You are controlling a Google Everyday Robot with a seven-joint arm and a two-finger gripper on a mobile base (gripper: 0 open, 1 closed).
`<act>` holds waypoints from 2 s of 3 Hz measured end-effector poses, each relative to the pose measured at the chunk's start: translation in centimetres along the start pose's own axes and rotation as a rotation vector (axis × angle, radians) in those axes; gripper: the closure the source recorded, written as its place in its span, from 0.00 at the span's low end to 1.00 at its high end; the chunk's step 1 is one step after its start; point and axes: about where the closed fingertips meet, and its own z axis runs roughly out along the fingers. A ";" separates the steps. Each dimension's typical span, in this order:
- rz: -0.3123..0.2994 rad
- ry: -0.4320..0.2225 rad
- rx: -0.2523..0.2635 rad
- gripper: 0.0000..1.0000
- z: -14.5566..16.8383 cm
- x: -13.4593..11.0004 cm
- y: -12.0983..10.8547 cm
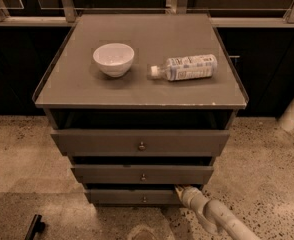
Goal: Open bottom drawer
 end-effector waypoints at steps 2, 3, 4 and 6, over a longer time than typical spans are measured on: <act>-0.017 0.004 -0.037 1.00 0.2 0.0 0.5; -0.001 0.033 -0.101 1.00 -0.4 0.6 1.8; -0.001 0.033 -0.101 1.00 -0.5 0.3 1.7; 0.097 0.066 -0.134 1.00 -2.3 2.0 2.4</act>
Offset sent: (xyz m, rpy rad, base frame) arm -0.0037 0.0069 -0.0025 -0.0051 0.0176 0.0878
